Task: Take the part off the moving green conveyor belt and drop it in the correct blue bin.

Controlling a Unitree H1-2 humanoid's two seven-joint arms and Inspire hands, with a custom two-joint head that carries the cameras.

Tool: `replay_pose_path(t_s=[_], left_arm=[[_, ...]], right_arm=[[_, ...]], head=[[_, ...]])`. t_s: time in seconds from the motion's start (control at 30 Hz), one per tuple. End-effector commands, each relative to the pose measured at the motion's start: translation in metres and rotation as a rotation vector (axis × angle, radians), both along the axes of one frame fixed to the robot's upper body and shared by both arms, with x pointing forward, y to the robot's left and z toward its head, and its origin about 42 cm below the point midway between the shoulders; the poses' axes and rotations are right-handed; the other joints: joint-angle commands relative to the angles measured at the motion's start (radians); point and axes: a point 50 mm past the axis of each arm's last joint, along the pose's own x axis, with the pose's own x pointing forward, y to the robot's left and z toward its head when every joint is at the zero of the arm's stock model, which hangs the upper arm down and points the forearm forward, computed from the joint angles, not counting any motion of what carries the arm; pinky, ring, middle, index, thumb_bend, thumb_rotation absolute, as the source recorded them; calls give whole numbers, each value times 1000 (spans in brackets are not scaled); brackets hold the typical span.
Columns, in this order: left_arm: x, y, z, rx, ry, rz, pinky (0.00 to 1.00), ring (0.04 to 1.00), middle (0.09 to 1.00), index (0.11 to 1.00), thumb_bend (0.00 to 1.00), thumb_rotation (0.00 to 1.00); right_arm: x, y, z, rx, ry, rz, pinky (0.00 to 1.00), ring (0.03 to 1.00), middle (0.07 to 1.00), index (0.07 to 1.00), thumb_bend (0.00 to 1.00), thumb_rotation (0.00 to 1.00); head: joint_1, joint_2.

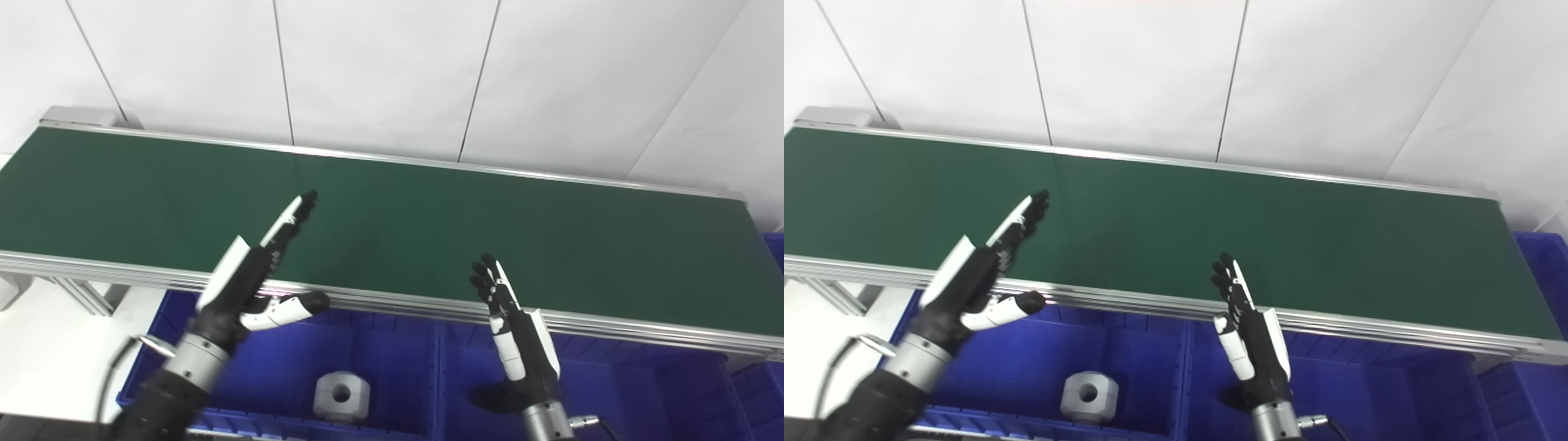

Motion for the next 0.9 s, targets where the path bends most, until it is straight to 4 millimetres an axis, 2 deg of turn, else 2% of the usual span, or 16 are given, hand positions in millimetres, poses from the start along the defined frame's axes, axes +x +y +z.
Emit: replay_pose_path(t_s=[0.0, 0.1, 0.23, 0.3, 0.43, 0.6, 0.67, 0.87], left_arm=[[0, -1, -7, -6, 30, 12, 1000, 1000, 1000, 1000, 799, 853], [-2, -9, -21, -27, 85, -14, 1000, 1000, 1000, 1000, 790, 818], [-5, -19, -31, -21, 89, -62, 1000, 1000, 1000, 1000, 815, 803], [-8, -25, -34, -16, 76, -90, 952, 1000, 1000, 1000, 783, 779], [-11, -32, -36, -21, 60, -86, 996, 1000, 1000, 1000, 774, 759], [-14, -37, -36, -51, 66, -51, 1000, 1000, 1000, 1000, 730, 793], [-14, -38, -36, -57, 69, -47, 1000, 1000, 1000, 1000, 725, 820], [-14, -36, -36, -81, 66, -48, 1000, 1000, 1000, 1000, 750, 845]], right_arm=[[3, 8, 13, 21, -40, -8, 999, 968, 970, 995, 864, 974], [1, 11, 12, 7, -51, -20, 988, 977, 980, 1000, 851, 993], [-3, 12, 11, -1, -51, -38, 970, 970, 979, 996, 847, 1000], [-4, 12, 11, -1, -48, -45, 973, 964, 976, 993, 862, 1000], [-6, 12, 9, -7, -50, -50, 968, 959, 974, 991, 873, 1000], [-7, 13, 6, -29, -56, -60, 968, 958, 981, 989, 874, 1000], [-6, 15, 5, -31, -56, -68, 971, 961, 987, 987, 869, 1000], [-6, 22, 3, -41, -34, -78, 973, 974, 999, 998, 878, 1000]], head=[[-17, -7], [-33, -25], [-40, -41], [-43, -47], [-49, -59], [-73, -73], [-127, -87], [-163, -98]])
